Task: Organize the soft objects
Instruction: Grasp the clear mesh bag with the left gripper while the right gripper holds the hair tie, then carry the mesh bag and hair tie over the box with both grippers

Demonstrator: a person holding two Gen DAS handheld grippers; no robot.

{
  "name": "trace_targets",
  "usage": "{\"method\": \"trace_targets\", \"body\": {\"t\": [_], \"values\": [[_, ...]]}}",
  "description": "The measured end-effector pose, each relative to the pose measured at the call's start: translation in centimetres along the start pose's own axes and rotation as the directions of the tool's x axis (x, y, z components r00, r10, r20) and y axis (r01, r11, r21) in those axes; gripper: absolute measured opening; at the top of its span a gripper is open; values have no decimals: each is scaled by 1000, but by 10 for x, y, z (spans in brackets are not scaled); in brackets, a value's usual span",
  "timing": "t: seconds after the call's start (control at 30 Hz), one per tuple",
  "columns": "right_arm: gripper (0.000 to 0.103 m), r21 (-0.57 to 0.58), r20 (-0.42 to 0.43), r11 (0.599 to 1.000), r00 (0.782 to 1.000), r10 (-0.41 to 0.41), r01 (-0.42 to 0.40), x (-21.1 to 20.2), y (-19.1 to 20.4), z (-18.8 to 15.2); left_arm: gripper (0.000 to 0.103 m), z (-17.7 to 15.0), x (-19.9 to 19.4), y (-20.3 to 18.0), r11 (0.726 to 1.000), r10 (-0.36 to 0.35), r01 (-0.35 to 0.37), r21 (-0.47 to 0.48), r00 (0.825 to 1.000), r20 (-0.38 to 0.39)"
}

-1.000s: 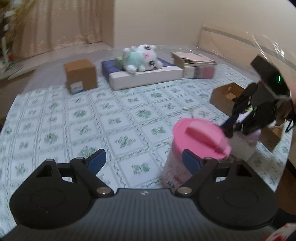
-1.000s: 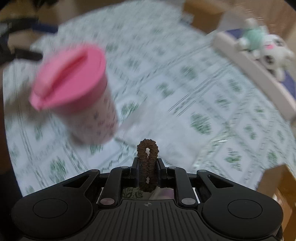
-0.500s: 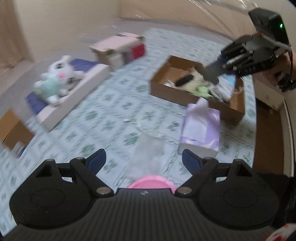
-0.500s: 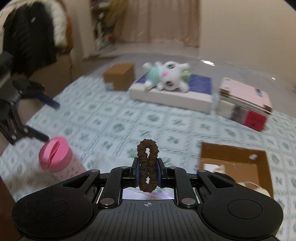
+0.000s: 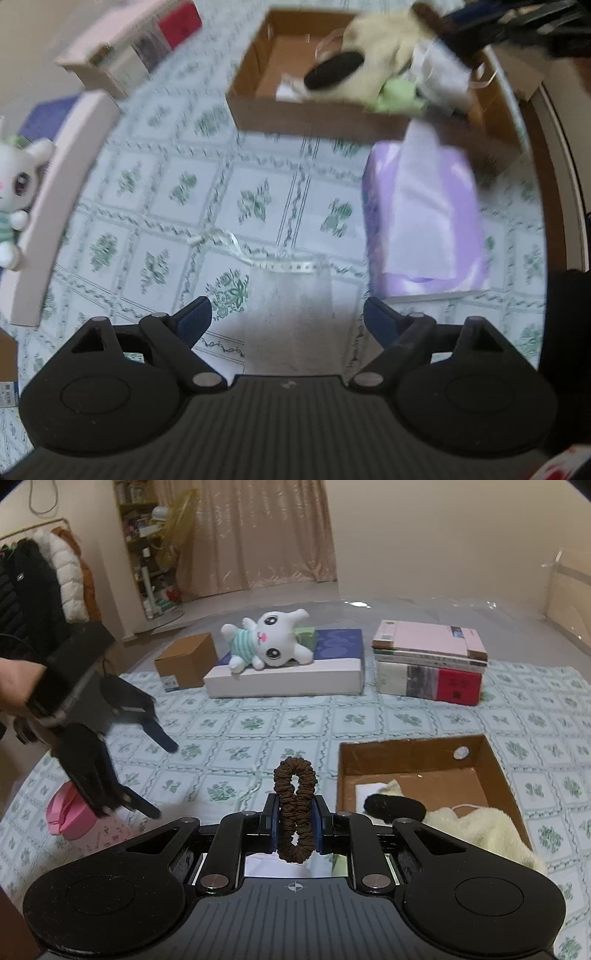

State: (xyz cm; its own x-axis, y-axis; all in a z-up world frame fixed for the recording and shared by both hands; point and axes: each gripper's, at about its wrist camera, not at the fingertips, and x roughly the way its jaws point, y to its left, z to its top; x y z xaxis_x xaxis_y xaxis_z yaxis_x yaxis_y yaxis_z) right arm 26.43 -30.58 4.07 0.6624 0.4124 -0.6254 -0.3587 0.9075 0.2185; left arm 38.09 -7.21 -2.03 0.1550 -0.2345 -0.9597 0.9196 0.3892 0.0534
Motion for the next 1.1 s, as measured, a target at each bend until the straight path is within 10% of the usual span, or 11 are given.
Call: {"method": "trace_targets", "body": {"t": [0.67,0.73,0.87,1.1], "values": [[18,62,-6,996,997,-71,71,3,-24,-24,78,6,101,9,997,-53,64,47,976,-213],[18,68,-6,995,997,-76,76,2,-25,-25,66,5,99,9,996,-65,76,46,976,-209],[18,82,-6,994,997,-77,78,0,-25,-25,7,7,88,11,999,-23,27,19,981,-194],[18,94,3,992,997,-83,83,-10,-19,-27,4,3,45,23,997,20,-26,-78,996,-82]]}}
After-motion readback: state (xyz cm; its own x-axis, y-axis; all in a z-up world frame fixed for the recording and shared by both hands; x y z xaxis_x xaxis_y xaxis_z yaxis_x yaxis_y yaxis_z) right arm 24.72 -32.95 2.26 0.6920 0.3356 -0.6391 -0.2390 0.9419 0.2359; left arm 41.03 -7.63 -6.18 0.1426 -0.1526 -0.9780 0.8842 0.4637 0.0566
